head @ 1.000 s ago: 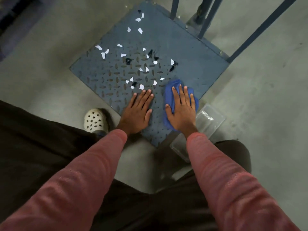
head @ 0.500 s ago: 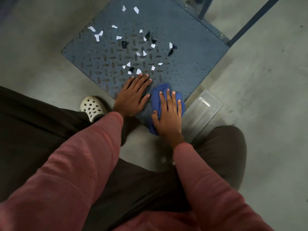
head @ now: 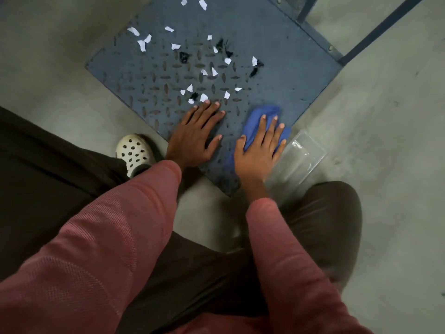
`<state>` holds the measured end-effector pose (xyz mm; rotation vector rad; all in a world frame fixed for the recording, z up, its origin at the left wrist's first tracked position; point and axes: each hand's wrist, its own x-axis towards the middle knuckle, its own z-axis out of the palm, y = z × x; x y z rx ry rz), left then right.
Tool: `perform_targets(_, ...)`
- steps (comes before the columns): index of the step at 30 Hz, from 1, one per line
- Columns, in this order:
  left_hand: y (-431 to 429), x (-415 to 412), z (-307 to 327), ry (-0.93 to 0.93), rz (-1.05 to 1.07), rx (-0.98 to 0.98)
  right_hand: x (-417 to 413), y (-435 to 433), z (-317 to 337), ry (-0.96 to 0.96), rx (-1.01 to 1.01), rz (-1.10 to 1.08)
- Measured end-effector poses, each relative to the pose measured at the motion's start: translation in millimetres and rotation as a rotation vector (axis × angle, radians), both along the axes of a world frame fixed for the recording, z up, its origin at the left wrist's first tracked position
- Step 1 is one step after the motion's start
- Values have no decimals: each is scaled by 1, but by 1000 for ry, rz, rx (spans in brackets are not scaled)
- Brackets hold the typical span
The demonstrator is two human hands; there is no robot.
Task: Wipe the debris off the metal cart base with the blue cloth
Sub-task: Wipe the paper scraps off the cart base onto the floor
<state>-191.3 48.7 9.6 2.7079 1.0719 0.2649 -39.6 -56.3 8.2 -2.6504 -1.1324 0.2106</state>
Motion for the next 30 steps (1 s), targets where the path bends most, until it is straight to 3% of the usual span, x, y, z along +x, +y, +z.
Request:
perform_targets(5, 3, 0, -1, 13, -10, 6, -47, -38, 2, 10, -37, 235)
perform_targets(12, 3, 0, 0, -6, 1, 14, 52, -2, -4, -12, -39, 546)
perform_targets(18, 4, 0, 3, -12, -4, 1, 122, 63, -4, 27, -106, 257)
perform_targets(22, 3, 1, 4, -8, 0, -3, 127, 80, -2, 72, -150, 210)
perform_targets(26, 3, 1, 4, -16, -5, -1, 105, 70, -5, -8, -105, 130)
perform_targets(30, 5, 0, 1, -16, -7, 1, 30, 26, 1, -49, -67, 153)
